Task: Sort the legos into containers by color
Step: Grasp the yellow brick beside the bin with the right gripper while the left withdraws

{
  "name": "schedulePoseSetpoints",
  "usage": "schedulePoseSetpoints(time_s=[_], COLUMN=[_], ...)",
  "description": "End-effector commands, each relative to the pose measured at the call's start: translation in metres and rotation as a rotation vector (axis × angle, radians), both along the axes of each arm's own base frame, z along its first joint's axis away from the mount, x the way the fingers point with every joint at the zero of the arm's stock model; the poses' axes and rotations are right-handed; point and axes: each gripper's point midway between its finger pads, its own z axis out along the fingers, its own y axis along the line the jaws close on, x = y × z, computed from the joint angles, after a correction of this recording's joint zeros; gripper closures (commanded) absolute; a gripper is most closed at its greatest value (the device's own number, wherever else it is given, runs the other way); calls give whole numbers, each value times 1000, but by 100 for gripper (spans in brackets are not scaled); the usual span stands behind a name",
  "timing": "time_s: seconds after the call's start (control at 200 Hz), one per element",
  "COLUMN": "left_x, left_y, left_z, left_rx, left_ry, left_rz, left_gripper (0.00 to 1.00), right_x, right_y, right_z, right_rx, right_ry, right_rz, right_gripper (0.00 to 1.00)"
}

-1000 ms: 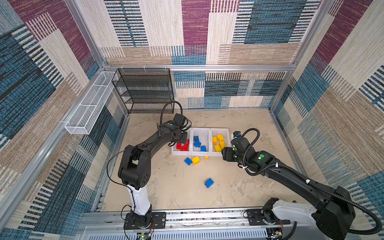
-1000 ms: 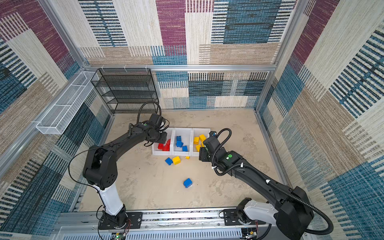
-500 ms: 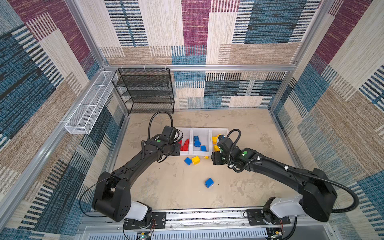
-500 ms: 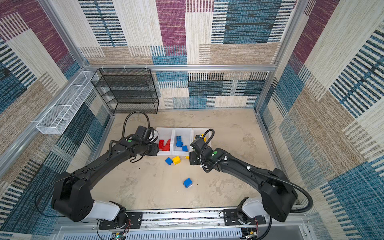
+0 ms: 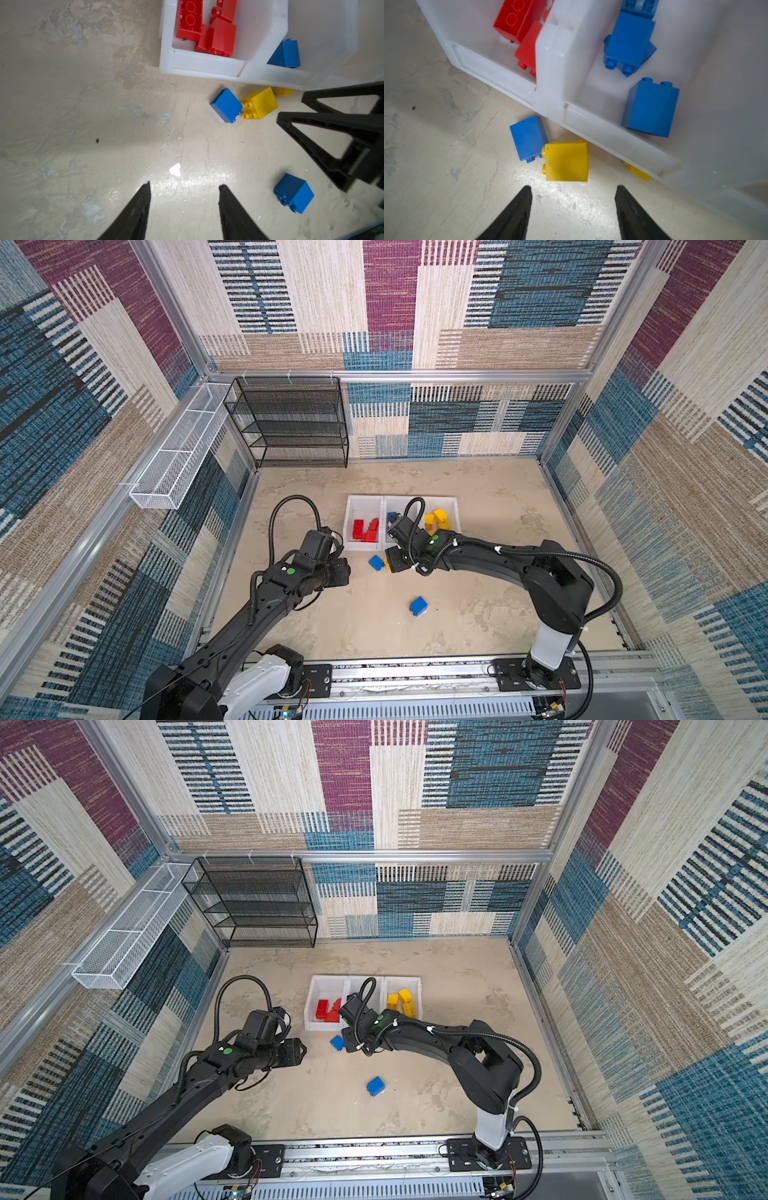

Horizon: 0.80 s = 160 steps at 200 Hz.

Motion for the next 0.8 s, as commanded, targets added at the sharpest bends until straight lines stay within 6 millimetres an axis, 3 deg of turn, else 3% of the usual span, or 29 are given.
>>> schedulePoseSetpoints(time_s=[0.0, 0.381, 0.796], left_x=[-9, -30, -35], left_y=[-1, 5, 6], left_z=[-1, -15, -20], left_rx=[-52, -89, -104], left_ry=[16, 43, 54], left_rz=[34, 70, 89], left_gripper=[44, 44, 44], right_x=[7, 11, 1], right_y=[6, 15, 13], right_z=[-5, -25, -23], right_rx=[-20, -44, -29], right_ry=[-19, 4, 11], right_rz=[13, 27, 37], right_gripper=[34, 42, 57])
